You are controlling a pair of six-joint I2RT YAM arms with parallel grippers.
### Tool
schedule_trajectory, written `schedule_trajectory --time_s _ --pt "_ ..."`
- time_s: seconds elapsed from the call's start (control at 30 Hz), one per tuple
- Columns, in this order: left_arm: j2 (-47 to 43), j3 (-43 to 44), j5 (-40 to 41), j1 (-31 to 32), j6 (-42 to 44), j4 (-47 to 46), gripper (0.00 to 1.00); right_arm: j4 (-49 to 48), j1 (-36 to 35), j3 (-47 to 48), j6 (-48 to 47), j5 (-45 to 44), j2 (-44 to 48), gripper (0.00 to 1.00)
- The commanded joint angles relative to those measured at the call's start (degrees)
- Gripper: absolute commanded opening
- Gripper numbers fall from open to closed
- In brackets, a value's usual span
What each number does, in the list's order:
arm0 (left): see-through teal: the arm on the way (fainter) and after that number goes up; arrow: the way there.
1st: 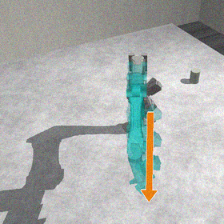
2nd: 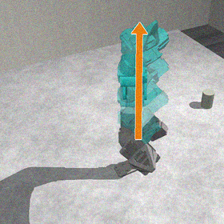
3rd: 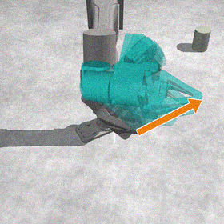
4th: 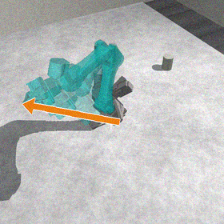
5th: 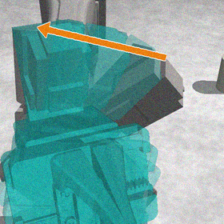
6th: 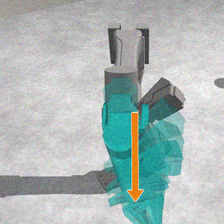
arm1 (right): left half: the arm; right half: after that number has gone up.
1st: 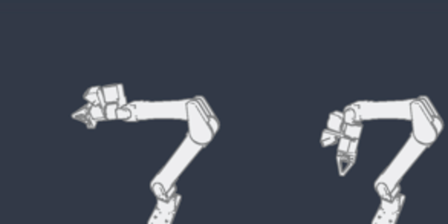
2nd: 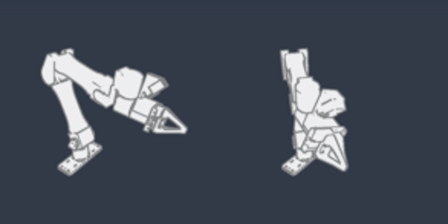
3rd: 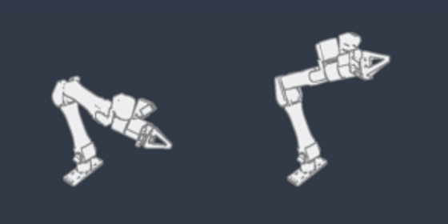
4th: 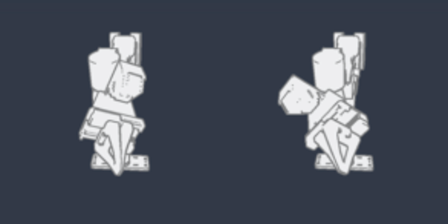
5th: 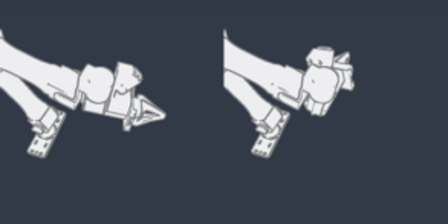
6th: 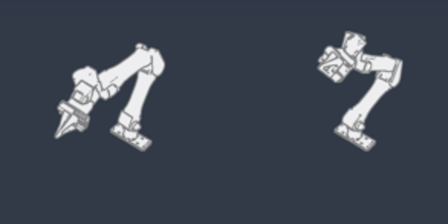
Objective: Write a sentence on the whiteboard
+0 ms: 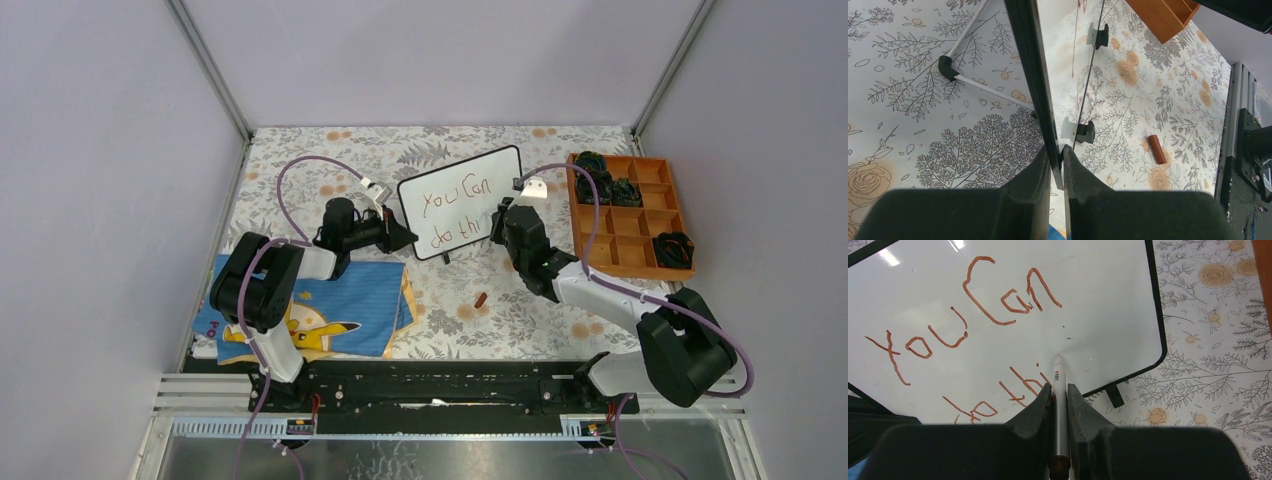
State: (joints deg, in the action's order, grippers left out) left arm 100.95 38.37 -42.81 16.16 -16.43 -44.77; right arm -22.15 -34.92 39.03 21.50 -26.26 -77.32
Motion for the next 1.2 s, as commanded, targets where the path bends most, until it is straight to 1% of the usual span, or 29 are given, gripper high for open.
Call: schedule_trajectory --time_s 0.0,0.57,1.17 --pt "-0.3 0.3 3.1 0.5 3.6 2.4 0.00 -3.0 0.4 2.5 -0.2 -0.1 -0.6 0.00" --pt "-0.4 0.4 3.3 0.6 3.8 2.6 0.00 -3.4 0.4 2.3 0.1 5.4 -2.0 0.00" --pt "-0.5 0.3 3.6 0.6 4.0 2.8 0.00 2.5 0.4 2.3 0.4 1.3 -2.1 0.00"
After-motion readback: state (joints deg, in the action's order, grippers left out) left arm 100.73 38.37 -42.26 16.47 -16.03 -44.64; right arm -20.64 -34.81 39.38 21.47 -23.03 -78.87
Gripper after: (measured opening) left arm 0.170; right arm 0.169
